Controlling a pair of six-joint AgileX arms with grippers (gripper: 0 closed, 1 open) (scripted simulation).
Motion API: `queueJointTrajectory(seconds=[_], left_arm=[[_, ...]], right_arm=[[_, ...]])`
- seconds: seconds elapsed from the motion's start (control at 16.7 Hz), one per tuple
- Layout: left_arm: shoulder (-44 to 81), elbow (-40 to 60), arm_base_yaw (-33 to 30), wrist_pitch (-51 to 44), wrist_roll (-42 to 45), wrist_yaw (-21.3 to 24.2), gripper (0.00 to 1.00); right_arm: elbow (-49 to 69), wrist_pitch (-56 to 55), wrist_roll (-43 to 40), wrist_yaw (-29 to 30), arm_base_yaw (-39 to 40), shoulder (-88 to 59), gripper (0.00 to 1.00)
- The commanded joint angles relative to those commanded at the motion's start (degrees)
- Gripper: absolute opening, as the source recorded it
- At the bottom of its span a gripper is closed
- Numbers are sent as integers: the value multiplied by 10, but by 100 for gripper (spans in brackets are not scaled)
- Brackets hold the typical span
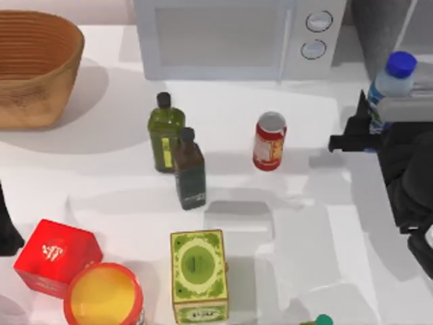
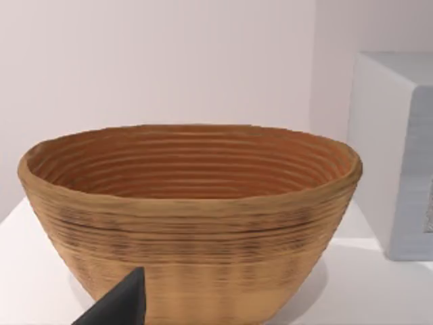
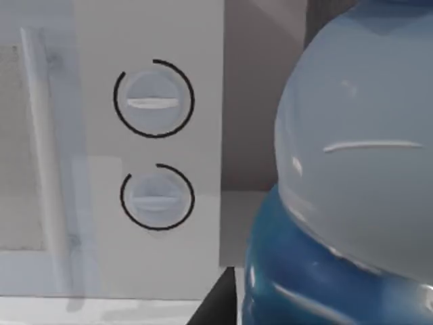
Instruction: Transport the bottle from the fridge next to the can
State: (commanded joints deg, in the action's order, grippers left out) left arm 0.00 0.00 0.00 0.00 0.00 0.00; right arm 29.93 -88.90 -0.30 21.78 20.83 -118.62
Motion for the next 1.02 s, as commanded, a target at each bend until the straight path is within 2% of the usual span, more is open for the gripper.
queueJointTrajectory(seconds=[0.48,1.02], left_arm=[[0,0,0,0,0,0,100],[0,0,0,0,0,0,100]], right_arm=[[0,0,0,0,0,0,98],[0,0,0,0,0,0,100]])
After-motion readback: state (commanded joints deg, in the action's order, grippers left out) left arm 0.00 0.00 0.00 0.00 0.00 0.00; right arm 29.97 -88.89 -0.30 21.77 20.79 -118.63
